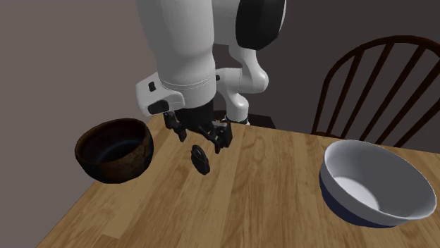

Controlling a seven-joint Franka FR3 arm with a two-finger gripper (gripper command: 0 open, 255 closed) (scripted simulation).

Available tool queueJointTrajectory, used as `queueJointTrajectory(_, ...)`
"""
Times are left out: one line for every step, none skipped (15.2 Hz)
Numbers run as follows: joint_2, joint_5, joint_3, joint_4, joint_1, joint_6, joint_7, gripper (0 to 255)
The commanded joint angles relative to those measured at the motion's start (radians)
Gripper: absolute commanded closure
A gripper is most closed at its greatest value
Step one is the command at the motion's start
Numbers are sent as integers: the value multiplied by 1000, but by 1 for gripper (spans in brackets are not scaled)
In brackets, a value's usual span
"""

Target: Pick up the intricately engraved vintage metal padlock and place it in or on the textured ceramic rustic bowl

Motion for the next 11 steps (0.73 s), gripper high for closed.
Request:
queueJointTrajectory(10, -2, -5, -5, -5, 17, 5, 0)
queueJointTrajectory(7, -3, -5, -21, -5, 30, 6, 0)
queueJointTrajectory(5, -3, -6, -37, -6, 44, 6, 0)
queueJointTrajectory(3, -4, -6, -52, -6, 57, 7, 0)
queueJointTrajectory(1, -4, -6, -68, -6, 71, 7, 0)
queueJointTrajectory(-1, -5, -6, -83, -7, 84, 7, 0)
queueJointTrajectory(-3, -5, -7, -106, -7, 105, 8, 0)
queueJointTrajectory(-4, -5, -7, -107, -7, 105, 8, 0)
queueJointTrajectory(-3, -5, -7, -107, -7, 105, 8, 0)
queueJointTrajectory(-3, -5, -7, -106, -7, 105, 8, 0)
queueJointTrajectory(-3, -5, -7, -106, -7, 105, 8, 0)
